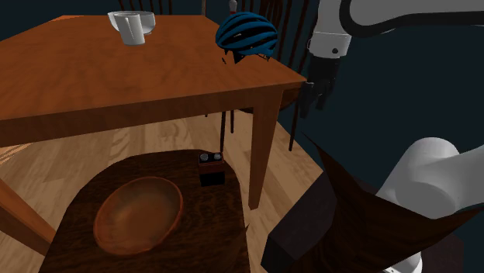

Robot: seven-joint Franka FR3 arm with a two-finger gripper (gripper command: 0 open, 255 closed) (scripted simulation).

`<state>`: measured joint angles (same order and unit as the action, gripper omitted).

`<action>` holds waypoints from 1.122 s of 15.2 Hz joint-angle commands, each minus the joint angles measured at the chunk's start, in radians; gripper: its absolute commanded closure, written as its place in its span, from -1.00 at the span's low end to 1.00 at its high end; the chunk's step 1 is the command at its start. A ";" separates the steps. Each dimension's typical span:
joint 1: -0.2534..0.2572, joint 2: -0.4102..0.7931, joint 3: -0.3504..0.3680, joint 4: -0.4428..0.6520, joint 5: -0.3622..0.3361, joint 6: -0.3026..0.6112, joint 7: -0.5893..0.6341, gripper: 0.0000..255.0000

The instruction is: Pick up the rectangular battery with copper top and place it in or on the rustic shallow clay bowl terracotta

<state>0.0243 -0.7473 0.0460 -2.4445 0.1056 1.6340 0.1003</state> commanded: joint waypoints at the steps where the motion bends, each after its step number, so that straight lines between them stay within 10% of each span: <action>1: 0.000 0.000 0.000 0.000 0.000 0.000 0.000 -1.00; 17: 0.207 0.493 0.213 0.323 -0.016 0.152 -0.056 -1.00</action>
<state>0.2177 -0.2922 0.2388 -2.1448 0.0921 1.6019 0.0492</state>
